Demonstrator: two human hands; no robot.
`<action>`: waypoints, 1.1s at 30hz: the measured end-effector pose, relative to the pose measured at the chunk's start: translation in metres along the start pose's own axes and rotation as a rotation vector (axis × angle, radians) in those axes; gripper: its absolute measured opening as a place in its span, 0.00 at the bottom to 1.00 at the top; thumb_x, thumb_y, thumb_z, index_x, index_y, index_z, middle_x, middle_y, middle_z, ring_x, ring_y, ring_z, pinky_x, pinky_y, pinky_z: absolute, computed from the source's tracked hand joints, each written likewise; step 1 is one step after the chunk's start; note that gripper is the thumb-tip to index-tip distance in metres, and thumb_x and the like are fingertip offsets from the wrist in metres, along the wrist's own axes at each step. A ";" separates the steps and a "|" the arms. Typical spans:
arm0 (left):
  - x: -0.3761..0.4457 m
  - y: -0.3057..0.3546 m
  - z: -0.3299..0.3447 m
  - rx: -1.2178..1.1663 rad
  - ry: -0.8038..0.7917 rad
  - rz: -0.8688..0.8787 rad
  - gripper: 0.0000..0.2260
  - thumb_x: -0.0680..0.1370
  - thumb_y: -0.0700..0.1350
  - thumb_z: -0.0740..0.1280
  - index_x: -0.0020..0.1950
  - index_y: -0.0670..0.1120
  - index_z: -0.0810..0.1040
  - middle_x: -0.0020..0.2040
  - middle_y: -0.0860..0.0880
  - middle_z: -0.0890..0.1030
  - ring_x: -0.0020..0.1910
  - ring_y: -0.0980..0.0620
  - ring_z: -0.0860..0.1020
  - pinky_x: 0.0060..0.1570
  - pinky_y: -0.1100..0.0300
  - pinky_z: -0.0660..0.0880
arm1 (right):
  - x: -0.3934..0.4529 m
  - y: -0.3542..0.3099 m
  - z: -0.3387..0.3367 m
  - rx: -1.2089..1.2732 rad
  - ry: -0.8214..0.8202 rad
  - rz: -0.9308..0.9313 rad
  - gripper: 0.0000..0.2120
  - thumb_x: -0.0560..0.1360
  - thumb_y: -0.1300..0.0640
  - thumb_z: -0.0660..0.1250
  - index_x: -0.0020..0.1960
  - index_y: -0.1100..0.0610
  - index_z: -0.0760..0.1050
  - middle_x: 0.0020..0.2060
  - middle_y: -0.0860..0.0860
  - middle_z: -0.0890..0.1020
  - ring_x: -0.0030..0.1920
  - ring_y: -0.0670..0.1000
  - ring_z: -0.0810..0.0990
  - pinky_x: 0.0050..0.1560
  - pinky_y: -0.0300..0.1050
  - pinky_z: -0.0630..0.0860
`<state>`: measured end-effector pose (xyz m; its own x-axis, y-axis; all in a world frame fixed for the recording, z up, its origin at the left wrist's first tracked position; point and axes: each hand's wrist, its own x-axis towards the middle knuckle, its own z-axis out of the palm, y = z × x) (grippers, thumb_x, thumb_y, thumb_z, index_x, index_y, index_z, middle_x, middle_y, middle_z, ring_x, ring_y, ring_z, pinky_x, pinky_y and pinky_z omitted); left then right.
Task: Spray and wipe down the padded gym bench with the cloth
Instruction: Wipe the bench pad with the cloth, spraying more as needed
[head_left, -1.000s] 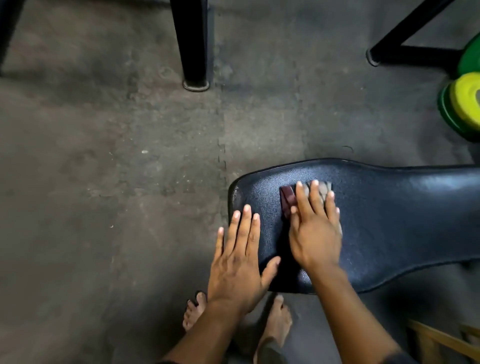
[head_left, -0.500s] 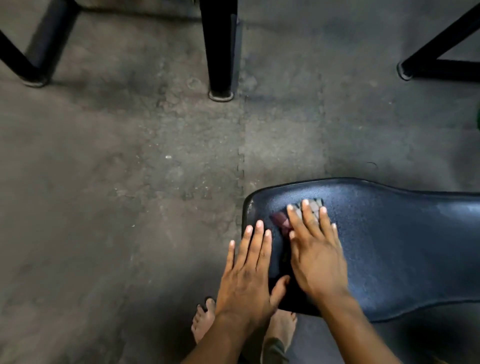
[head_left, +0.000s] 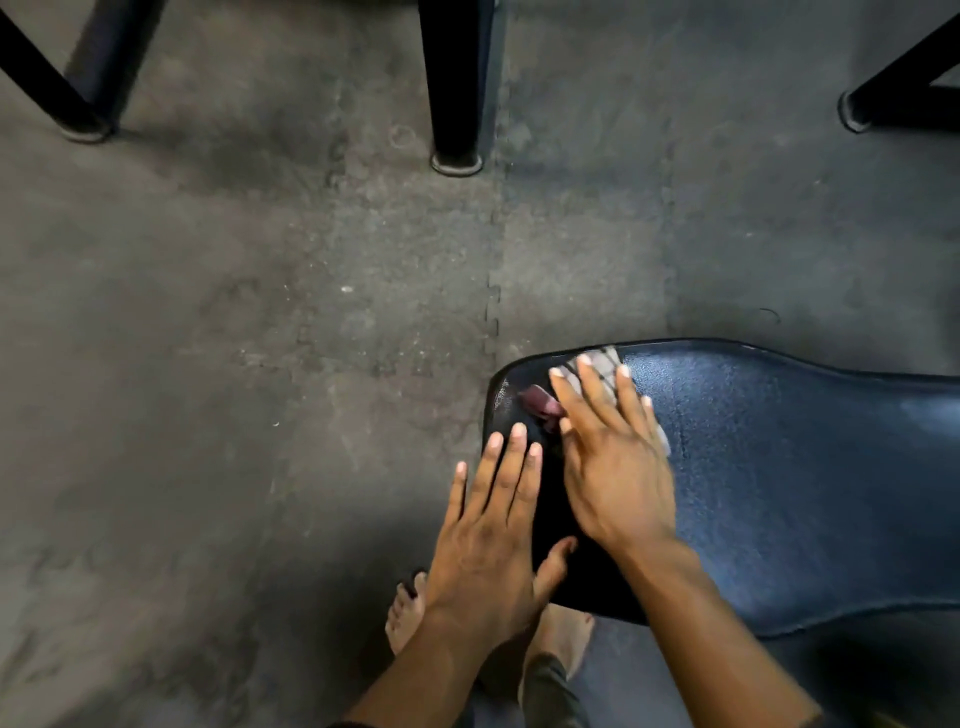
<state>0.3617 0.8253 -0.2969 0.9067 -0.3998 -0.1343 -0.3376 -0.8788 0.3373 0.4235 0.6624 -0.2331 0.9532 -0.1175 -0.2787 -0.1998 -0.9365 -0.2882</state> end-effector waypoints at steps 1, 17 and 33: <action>0.000 0.000 0.001 -0.007 0.008 0.003 0.43 0.82 0.67 0.59 0.89 0.48 0.48 0.90 0.47 0.46 0.88 0.45 0.48 0.82 0.40 0.52 | 0.000 0.007 -0.004 0.002 0.013 0.032 0.28 0.88 0.50 0.57 0.87 0.39 0.58 0.88 0.42 0.57 0.90 0.55 0.50 0.89 0.56 0.50; 0.000 -0.001 -0.003 -0.067 -0.025 0.002 0.42 0.82 0.66 0.60 0.89 0.48 0.47 0.90 0.48 0.45 0.89 0.46 0.46 0.82 0.36 0.59 | -0.069 0.045 0.019 -0.020 0.131 0.017 0.28 0.86 0.51 0.57 0.86 0.42 0.63 0.87 0.43 0.61 0.89 0.58 0.56 0.87 0.62 0.57; 0.011 -0.037 -0.024 -0.016 -0.076 0.165 0.32 0.86 0.59 0.54 0.89 0.55 0.48 0.89 0.57 0.46 0.88 0.52 0.46 0.84 0.36 0.53 | -0.155 -0.006 0.090 0.002 0.217 0.098 0.31 0.84 0.48 0.60 0.87 0.43 0.62 0.88 0.45 0.59 0.89 0.57 0.54 0.85 0.62 0.61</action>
<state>0.3896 0.8593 -0.2887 0.8177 -0.5569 -0.1457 -0.4753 -0.7960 0.3749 0.2568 0.7154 -0.2703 0.9558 -0.2758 -0.1022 -0.2935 -0.9167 -0.2711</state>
